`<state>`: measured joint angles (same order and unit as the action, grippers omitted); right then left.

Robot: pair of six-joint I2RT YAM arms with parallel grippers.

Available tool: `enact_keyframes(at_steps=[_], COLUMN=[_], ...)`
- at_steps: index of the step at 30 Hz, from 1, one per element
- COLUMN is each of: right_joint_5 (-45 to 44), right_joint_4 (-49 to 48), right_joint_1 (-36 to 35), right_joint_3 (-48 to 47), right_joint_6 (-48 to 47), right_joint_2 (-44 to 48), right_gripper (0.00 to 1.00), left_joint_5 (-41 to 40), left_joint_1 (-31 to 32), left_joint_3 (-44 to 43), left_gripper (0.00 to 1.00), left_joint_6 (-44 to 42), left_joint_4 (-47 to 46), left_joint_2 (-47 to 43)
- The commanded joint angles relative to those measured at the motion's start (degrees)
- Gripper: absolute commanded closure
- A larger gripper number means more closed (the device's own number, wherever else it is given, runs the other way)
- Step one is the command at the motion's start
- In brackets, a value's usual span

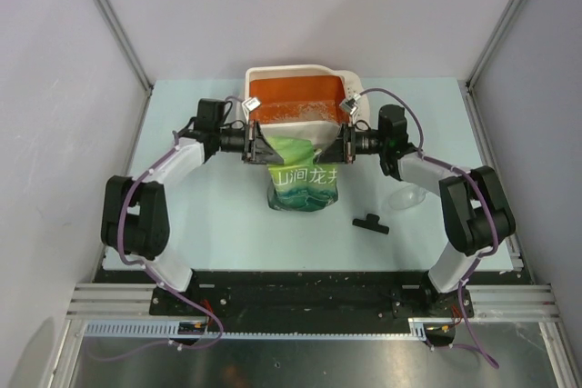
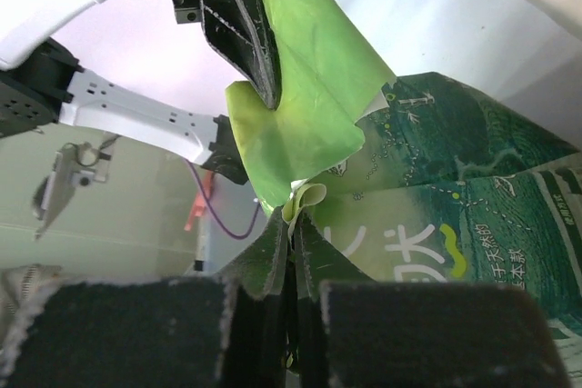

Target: Fill the litter box with clean litter

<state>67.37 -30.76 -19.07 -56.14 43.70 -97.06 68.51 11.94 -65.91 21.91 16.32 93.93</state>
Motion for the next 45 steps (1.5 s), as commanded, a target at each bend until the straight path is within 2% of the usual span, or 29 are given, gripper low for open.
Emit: enact_keyframes(at_steps=[1,2,4,9,11,14,18,23,26,31,35,37,42,45], right_joint_5=[8.5,9.2,10.2,9.2,8.2,7.2,6.2,5.8,7.3,12.2,11.9,11.1,11.0,10.8], right_joint_4=[1.4,1.7,1.3,2.7,6.9,11.2,15.2,18.8,19.4,17.6,13.7,14.5,23.9,23.7], right_joint_1=[2.6,2.7,2.9,2.6,2.5,2.5,3.1,3.6,4.6,6.3,6.4,6.5,6.8,6.9], right_joint_3=[-6.3,-6.7,-7.3,-7.9,-8.6,-9.0,-9.1,-9.0,-9.0,-8.9,-8.6,-8.6,-7.4,-7.1], right_joint_6=[7.8,8.8,11.0,10.9,8.5,5.7,3.7,0.9,3.6,16.9,25.7,27.3,26.9,28.0], right_joint_2=[-0.3,-0.9,-1.3,-1.1,-0.8,-0.4,0.3,1.5,2.0,0.5,1.6,1.8,-0.1,-1.1], right_gripper=[1.0,1.0,1.0,1.0,1.0,1.0,1.0,1.0,1.0,1.0,1.0,1.0,1.0,1.0], left_joint_5=[1.6,2.1,2.6,4.1,4.4,4.1,5.7,11.5,16.0,18.4,18.1,18.6,18.2,17.4], left_joint_1=[-1.0,-1.0,-0.9,-0.6,-0.4,0.3,1.5,1.9,1.9,1.3,0.4,0.2,0.2,0.3], left_joint_3=[-2.3,-2.6,-2.6,-0.1,0.3,0.5,0.1,0.8,2.1,2.1,-0.5,-1.4,-2.3,-3.3], left_gripper=[0.69,0.59,0.47,0.45,0.46,0.52,0.66,0.81,0.99,1.0,1.0,1.0,1.0,1.0], left_joint_6=[6.3,7.6,9.5,11.4,12.5,12.8,13.6,20.4,23.3,27.9,29.7,30.5,30.3,28.6], left_joint_4=[-0.5,-0.5,-0.4,-0.6,-0.8,-1.3,-1.3,-1.4,-1.5,-1.4,-1.5,-1.4,-1.3,-1.2], left_joint_2=[0.9,0.6,0.4,-1.2,-1.5,-1.7,-1.2,1.1,2.5,5.9,9.1,10.0,10.0,9.0])
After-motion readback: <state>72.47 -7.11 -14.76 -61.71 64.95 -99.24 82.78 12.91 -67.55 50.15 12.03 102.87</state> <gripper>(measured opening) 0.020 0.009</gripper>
